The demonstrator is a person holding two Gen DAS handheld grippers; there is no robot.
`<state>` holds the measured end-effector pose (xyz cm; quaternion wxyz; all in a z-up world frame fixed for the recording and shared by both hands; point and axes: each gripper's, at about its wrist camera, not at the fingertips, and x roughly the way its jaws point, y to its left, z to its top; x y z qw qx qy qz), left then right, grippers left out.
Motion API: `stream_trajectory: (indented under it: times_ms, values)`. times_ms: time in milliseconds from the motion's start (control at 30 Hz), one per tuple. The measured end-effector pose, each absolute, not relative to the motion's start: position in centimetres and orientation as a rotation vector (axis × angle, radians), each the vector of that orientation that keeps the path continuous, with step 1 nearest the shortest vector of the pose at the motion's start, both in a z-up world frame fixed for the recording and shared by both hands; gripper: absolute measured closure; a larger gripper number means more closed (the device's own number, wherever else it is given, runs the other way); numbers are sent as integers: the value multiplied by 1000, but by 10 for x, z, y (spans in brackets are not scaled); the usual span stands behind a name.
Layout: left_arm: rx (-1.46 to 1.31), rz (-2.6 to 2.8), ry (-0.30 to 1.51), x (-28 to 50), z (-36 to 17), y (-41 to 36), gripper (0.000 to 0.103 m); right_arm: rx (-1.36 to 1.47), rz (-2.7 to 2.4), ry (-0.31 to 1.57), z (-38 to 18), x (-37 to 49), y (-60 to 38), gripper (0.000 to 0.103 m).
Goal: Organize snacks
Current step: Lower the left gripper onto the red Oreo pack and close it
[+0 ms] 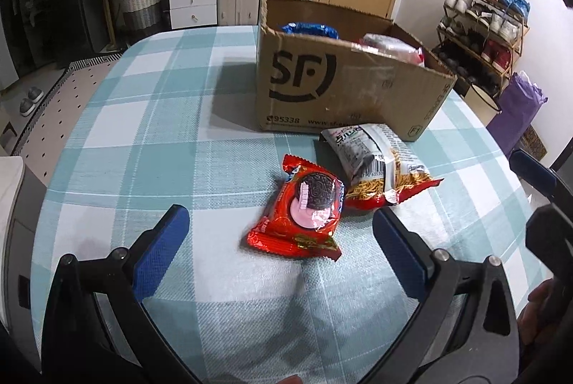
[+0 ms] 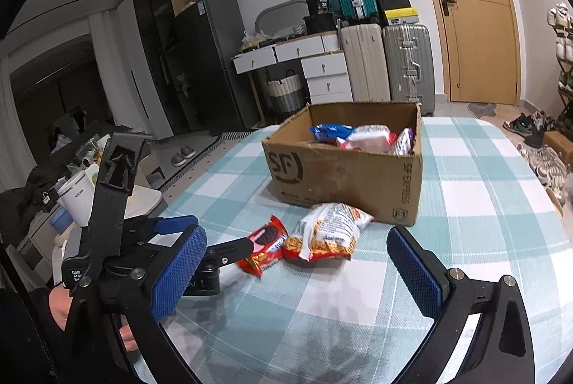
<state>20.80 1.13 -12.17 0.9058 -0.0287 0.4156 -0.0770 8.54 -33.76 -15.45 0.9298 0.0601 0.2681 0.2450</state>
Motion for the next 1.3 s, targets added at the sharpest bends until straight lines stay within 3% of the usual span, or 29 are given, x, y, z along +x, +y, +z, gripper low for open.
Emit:
stream_trajectory:
  times_ms: [733,767,867,900,933,1300]
  values:
    - [32,-150,946,252,-166,-1,3,215,467,616,-182,105,-359,1]
    - [32,-153,948,254,-167,-1,5,217,465,621,-184,106,-360,1]
    - [46,-177,944,255,-169,-4,25,227,461,628,-186,107,-362,1]
    - [56,-188,935,255,-168,-5,39,231,459,631,-187,108,-363,1]
    - [57,-207,927,254,-167,-6,59,232,457,635,-187,107,-363,1]
    - [19,-249,924,248,-166,12,62,236,427,690,-197,115,-359,1]
